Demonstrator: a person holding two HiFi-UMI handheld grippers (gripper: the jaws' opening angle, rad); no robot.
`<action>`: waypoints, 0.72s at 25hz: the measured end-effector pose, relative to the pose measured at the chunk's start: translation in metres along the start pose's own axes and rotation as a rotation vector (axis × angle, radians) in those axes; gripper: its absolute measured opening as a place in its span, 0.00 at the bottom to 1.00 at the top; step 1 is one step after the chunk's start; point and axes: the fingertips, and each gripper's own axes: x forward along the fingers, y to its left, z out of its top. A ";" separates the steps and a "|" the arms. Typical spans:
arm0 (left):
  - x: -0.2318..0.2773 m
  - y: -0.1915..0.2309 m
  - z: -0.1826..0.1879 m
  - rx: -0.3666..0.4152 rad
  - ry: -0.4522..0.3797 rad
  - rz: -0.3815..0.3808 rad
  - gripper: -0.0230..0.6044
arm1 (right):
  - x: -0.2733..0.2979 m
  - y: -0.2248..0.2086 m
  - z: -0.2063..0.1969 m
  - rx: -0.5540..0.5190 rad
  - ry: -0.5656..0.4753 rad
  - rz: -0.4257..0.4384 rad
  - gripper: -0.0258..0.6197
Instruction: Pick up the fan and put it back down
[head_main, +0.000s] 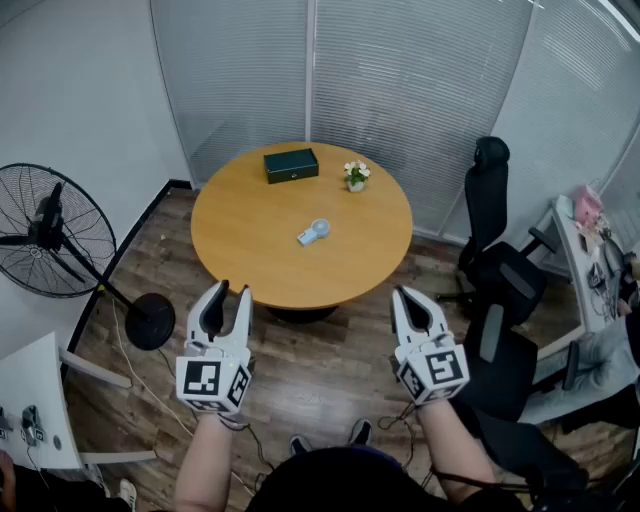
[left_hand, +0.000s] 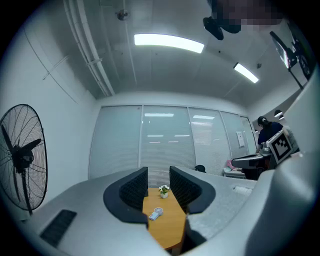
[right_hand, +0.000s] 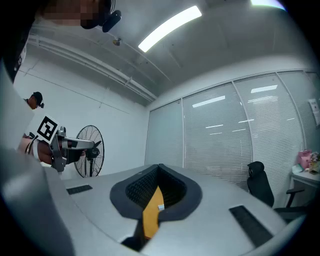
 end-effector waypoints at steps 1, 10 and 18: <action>-0.004 0.002 0.000 0.000 0.000 -0.002 0.25 | -0.001 0.005 0.001 -0.002 -0.002 -0.001 0.04; -0.028 0.022 0.003 -0.006 -0.006 -0.030 0.25 | -0.007 0.038 0.008 -0.010 -0.012 -0.028 0.04; -0.034 0.021 -0.011 -0.043 -0.010 -0.135 0.45 | -0.005 0.056 -0.003 0.033 0.014 -0.056 0.38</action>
